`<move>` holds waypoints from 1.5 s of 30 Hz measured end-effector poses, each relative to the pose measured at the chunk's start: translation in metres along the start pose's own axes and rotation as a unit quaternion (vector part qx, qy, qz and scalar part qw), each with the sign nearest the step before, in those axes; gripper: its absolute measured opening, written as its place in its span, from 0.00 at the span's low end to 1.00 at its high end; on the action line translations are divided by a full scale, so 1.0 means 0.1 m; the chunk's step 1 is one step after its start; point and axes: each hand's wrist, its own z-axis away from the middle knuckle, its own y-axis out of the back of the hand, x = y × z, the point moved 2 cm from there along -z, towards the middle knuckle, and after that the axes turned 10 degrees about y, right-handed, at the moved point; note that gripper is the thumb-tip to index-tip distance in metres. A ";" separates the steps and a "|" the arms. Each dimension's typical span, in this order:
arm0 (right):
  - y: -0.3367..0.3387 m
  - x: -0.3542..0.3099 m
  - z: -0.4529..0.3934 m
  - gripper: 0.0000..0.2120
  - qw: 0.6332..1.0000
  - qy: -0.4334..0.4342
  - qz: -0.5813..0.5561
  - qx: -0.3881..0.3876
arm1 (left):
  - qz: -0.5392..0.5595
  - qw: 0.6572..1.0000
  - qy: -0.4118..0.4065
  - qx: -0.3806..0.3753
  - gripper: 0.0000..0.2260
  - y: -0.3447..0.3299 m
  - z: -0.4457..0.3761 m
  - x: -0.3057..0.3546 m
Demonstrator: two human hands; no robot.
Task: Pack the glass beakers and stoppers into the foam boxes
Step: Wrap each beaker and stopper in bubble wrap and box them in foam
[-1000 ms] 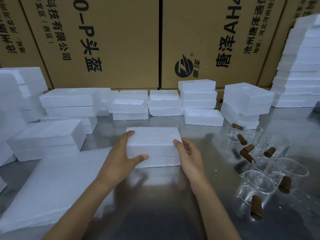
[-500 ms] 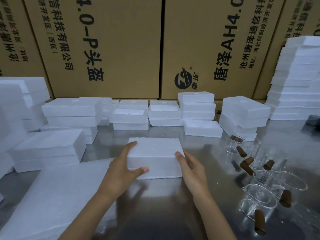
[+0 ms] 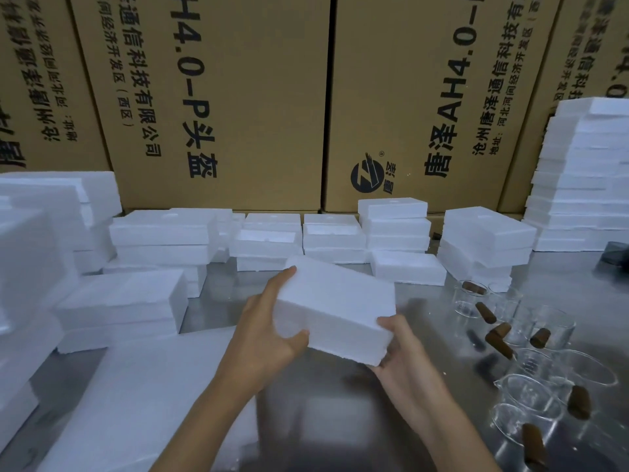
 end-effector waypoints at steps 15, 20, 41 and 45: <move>-1.55 -0.13 -0.41 0.15 0.987 0.010 0.154 -0.050 | 0.328 0.906 0.148 0.222 0.17 0.40 -0.22 -0.41; -2.07 0.16 -0.60 0.27 0.976 -0.035 0.194 -0.095 | 0.448 0.818 0.254 0.257 0.13 0.54 -0.26 -0.55; -2.02 0.67 -0.95 0.25 0.912 0.011 0.406 -0.057 | 0.311 0.894 0.270 0.176 0.07 0.40 -0.26 -0.54; -1.04 0.61 -1.06 0.15 0.869 0.038 0.493 0.014 | 0.272 0.914 0.259 0.153 0.07 0.31 -0.27 -0.55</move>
